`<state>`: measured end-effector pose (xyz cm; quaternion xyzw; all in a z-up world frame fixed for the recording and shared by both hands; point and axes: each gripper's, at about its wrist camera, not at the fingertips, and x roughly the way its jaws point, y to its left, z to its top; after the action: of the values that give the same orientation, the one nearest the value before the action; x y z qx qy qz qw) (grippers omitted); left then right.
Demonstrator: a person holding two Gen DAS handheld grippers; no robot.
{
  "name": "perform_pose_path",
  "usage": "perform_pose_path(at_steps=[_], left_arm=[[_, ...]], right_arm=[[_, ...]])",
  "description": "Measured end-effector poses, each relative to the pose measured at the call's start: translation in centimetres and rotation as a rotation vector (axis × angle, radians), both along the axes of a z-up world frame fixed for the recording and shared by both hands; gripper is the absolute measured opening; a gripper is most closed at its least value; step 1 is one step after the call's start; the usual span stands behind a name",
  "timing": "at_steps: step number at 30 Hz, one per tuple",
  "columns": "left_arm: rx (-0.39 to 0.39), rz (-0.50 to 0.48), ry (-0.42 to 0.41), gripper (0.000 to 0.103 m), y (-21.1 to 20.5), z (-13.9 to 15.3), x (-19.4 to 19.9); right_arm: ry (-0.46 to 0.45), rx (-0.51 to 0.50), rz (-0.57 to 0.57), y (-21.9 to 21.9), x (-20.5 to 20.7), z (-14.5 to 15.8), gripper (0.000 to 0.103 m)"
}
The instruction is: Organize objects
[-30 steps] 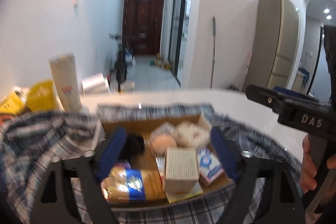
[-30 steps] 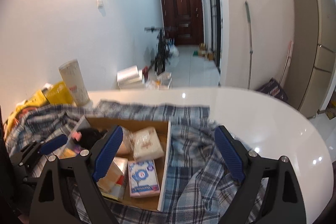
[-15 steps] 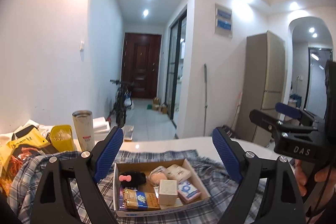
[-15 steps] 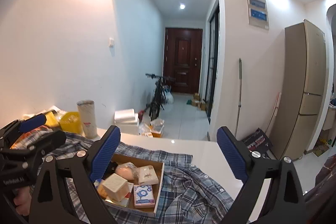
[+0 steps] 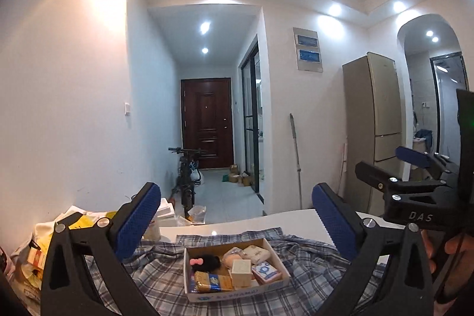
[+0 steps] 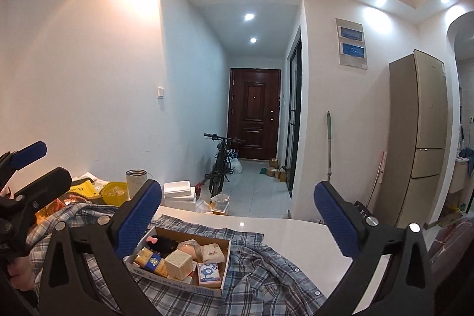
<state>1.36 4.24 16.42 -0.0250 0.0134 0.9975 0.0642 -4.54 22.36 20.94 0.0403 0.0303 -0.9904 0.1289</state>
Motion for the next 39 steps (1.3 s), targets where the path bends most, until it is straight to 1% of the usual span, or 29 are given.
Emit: perform_pose_path(at_steps=[2,7,11,15,16,18,20,24,27,30,35,37,39], left_arm=[[0.007,0.005,0.029,0.103,0.1,0.2,1.3],[-0.023,0.06,0.074,0.103,0.6,0.5,2.9],[0.017,0.044,0.082,0.103,0.3,0.2,3.2],[0.074,0.068,0.09,0.103,-0.6,-0.6,3.5],[0.094,0.069,0.097,0.103,-0.9,-1.0,3.6],[0.104,0.055,0.095,0.103,-1.2,-1.7,3.7],[0.092,0.05,0.091,0.103,-1.2,-2.6,3.5],[0.073,0.074,0.109,0.103,-1.3,-4.9,4.0],[0.1,0.049,0.075,0.103,-1.5,-6.5,3.8],[0.104,0.041,0.035,0.103,-1.5,-7.8,2.8],[0.116,0.06,0.021,0.103,-2.0,-10.1,1.7],[0.118,0.058,0.016,0.103,-2.2,-11.1,1.5],[0.114,0.077,0.019,0.103,-2.1,-12.0,1.1]], right_arm=[[0.004,-0.012,-0.004,0.7,0.5,0.1,0.103],[0.02,-0.03,-0.003,1.6,1.7,0.4,0.103],[0.036,-0.033,-0.006,1.8,2.4,0.4,0.103],[0.041,-0.041,-0.004,2.1,3.3,-0.5,0.103],[0.04,-0.043,0.003,2.1,3.4,-0.8,0.103],[0.031,-0.043,0.034,2.1,3.5,-1.5,0.103],[0.022,-0.045,0.049,2.1,3.6,-2.2,0.103],[0.021,-0.05,0.035,2.5,3.7,-4.3,0.103],[0.007,-0.05,0.039,2.6,3.6,-5.9,0.103],[-0.019,-0.013,0.045,2.1,3.2,-7.4,0.103],[0.013,-0.014,0.019,2.2,2.9,-9.9,0.103],[0.007,-0.01,0.003,2.2,2.6,-10.9,0.103],[-0.024,-0.029,-0.006,2.6,1.8,-12.0,0.103]])
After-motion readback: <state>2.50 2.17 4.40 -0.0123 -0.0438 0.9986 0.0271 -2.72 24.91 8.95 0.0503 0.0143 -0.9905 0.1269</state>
